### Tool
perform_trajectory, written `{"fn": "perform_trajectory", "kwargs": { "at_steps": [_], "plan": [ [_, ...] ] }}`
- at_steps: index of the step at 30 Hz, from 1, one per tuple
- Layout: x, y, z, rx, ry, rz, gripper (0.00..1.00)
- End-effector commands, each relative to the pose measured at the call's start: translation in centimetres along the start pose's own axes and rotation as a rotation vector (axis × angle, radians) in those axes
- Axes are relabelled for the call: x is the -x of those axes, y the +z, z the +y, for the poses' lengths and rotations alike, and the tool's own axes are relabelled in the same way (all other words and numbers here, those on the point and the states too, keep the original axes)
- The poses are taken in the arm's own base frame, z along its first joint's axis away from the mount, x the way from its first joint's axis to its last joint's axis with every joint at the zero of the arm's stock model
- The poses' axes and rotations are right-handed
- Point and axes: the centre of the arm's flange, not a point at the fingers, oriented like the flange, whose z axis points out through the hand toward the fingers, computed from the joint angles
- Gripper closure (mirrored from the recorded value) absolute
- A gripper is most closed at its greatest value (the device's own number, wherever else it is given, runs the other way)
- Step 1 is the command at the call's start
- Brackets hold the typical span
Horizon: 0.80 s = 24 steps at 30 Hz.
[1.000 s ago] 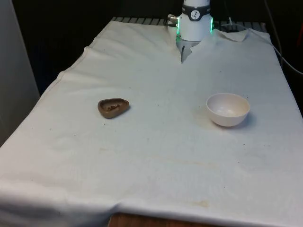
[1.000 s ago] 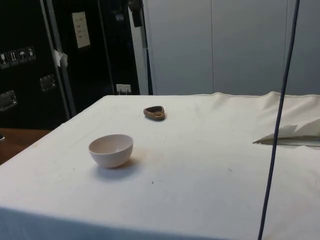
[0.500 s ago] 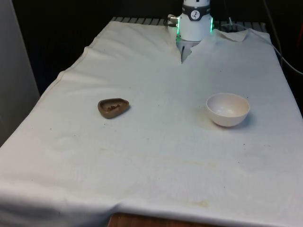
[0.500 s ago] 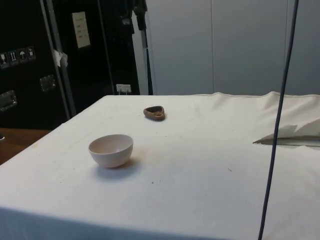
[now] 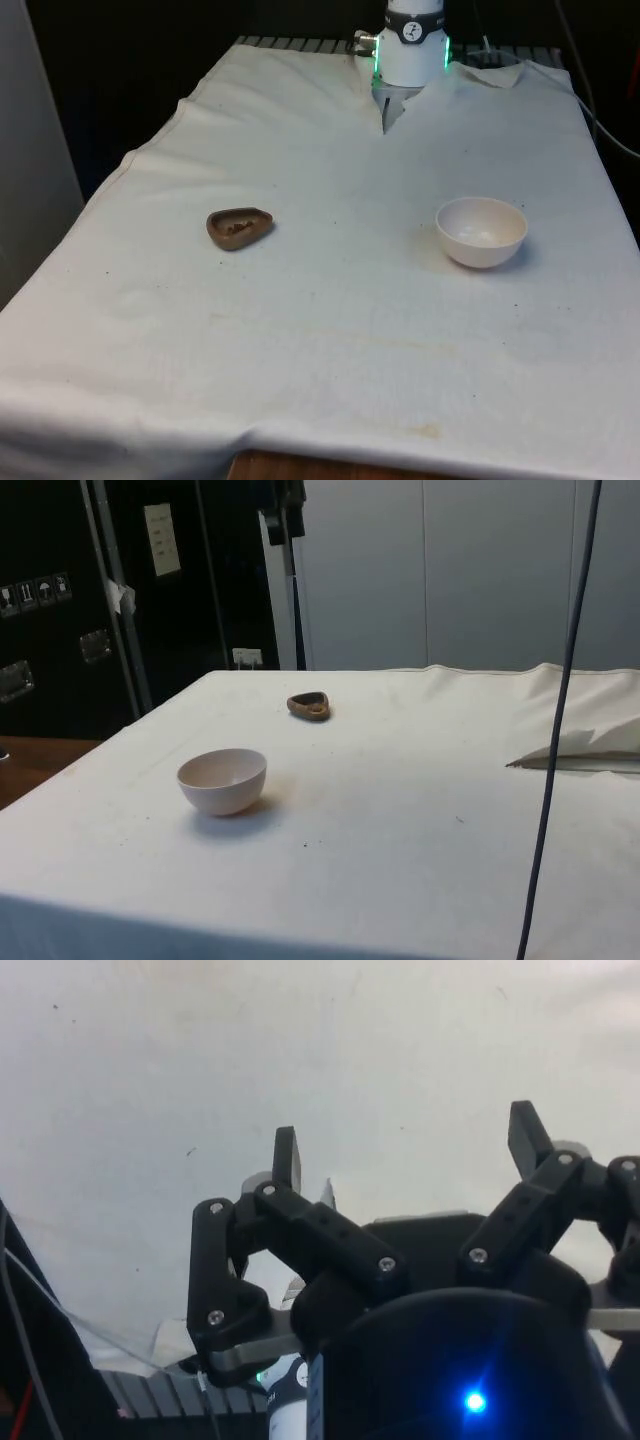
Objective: Pour the coffee beans from the cup into the bowl.
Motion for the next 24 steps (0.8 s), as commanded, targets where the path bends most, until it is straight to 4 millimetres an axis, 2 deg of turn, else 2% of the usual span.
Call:
{"fn": "perform_trajectory", "kwargs": {
  "at_steps": [1, 3, 4, 11, 12, 24],
  "plan": [
    [0.2, 0.1, 0.3, 0.005, -0.007, 0.012, 0.0],
    [0.4, 0.3, 1.2, 0.004, -0.015, 0.013, 0.0],
    [0.2, 0.3, 0.8, 0.0, -0.01, 0.0, 0.0],
    [0.7, 1.5, 3.4, 0.005, -0.038, 0.023, 0.0],
    [0.7, 1.3, 3.2, 0.004, -0.035, 0.012, 0.0],
    [0.3, 4.4, 6.9, 0.028, -0.064, 0.063, 0.0]
  ]
}}
